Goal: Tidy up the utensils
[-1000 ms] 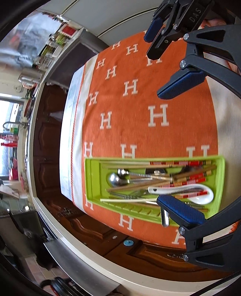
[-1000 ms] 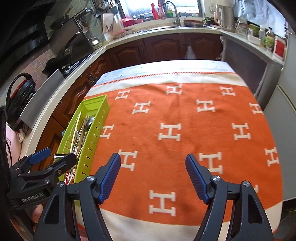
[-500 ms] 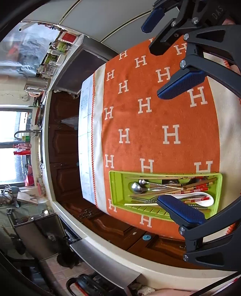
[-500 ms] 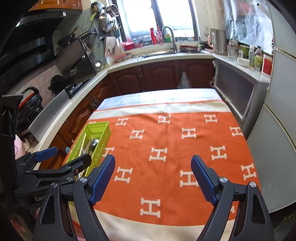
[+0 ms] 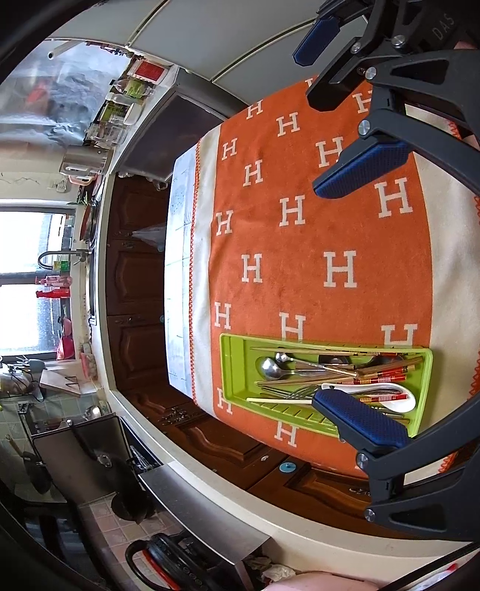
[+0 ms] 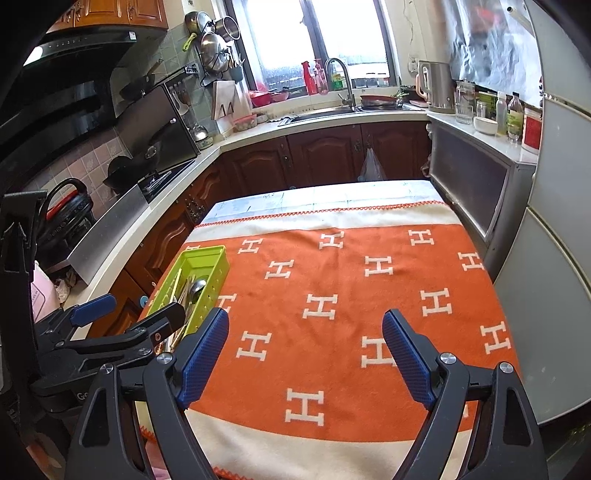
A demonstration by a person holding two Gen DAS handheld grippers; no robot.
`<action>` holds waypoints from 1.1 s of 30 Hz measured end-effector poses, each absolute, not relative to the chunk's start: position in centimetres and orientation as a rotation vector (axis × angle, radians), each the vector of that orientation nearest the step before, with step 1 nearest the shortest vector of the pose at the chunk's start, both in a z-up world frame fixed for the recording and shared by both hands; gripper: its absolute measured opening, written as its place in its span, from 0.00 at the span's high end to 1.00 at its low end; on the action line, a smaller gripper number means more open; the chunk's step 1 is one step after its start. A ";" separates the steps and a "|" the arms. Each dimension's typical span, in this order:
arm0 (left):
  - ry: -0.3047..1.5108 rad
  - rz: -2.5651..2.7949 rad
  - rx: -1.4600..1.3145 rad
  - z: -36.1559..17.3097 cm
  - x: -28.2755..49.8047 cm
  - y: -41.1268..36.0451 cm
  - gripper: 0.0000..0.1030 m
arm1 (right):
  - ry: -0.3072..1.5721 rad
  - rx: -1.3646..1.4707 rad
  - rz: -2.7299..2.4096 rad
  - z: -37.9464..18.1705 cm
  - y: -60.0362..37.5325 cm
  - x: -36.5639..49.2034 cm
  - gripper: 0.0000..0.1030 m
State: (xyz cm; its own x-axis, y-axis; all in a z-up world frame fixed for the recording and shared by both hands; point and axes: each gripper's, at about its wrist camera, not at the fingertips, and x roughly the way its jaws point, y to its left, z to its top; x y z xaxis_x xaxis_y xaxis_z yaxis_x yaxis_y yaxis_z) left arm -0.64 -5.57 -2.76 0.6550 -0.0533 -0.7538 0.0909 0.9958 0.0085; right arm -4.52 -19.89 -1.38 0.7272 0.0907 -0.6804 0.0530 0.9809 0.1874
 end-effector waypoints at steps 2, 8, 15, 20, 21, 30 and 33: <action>0.856 -0.080 0.044 -2.9 -0.6 -5.5 0.01 | 0.760 0.201 0.022 -1.5 -19.9 -4.6 0.16; 0.853 -0.080 0.038 -3.0 -0.7 -5.5 0.01 | 0.764 0.200 0.022 -1.8 -19.9 -4.4 0.16; 0.849 -0.075 0.039 -3.0 -0.8 -5.5 0.01 | 0.765 0.201 0.023 -1.7 -20.0 -4.3 0.16; 0.853 -0.078 0.036 -3.0 -0.7 -5.5 0.01 | 0.768 0.202 0.023 -1.7 -20.0 -4.3 0.16; 0.855 -0.078 0.034 -3.1 -0.8 -5.5 0.01 | 0.768 0.202 0.023 -1.7 -20.0 -4.3 0.16; 0.870 -0.075 0.026 -3.6 -0.5 -5.3 0.01 | 0.782 0.208 0.026 -2.4 -19.8 -4.0 0.16; 0.871 -0.074 0.026 -3.6 -0.5 -5.2 0.01 | 0.782 0.209 0.026 -2.4 -19.8 -4.0 0.16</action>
State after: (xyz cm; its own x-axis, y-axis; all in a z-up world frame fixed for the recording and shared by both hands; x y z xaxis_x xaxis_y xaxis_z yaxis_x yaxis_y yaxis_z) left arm -0.45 -5.19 -3.61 0.6419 -0.0547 -0.7649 0.0759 0.9971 -0.0076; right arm -3.99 -19.76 -2.43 0.7103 0.1002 -0.6968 0.0544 0.9790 0.1963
